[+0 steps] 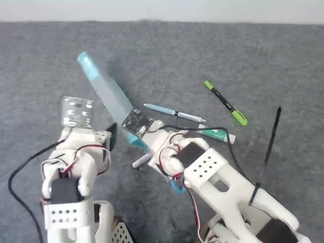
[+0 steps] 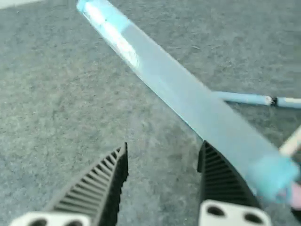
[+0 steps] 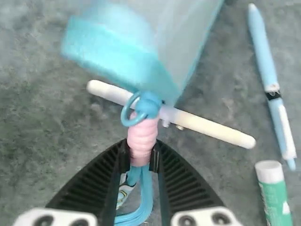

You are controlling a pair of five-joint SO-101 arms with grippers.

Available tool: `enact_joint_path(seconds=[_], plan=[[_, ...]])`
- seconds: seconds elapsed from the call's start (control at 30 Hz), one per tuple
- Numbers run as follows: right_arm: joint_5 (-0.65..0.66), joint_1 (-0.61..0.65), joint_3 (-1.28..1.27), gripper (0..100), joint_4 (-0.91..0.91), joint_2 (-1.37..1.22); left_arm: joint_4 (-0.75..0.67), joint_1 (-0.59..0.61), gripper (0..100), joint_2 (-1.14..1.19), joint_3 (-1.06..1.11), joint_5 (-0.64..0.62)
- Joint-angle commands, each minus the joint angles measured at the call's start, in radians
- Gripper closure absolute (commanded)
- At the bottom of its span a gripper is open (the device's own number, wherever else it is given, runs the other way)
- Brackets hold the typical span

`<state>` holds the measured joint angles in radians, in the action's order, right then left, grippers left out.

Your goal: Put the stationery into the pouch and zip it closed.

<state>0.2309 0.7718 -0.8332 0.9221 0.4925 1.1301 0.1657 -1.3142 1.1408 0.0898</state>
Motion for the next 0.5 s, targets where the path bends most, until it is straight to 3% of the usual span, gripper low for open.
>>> enact_joint_path(seconds=[0.0, 0.17, 0.47], plan=[[-0.051, -0.081, 0.075, 99.3, -0.002, 0.007, 0.020, -0.089, 77, -0.025, 0.005, 0.068], [-0.064, -0.142, 0.138, 99.3, 0.042, 0.004, 0.021, -0.095, 77, -0.031, 0.007, 0.094], [-0.049, -0.047, 0.129, 99.3, 0.036, -0.007, 0.075, -0.104, 76, -0.031, -0.050, 0.126]])
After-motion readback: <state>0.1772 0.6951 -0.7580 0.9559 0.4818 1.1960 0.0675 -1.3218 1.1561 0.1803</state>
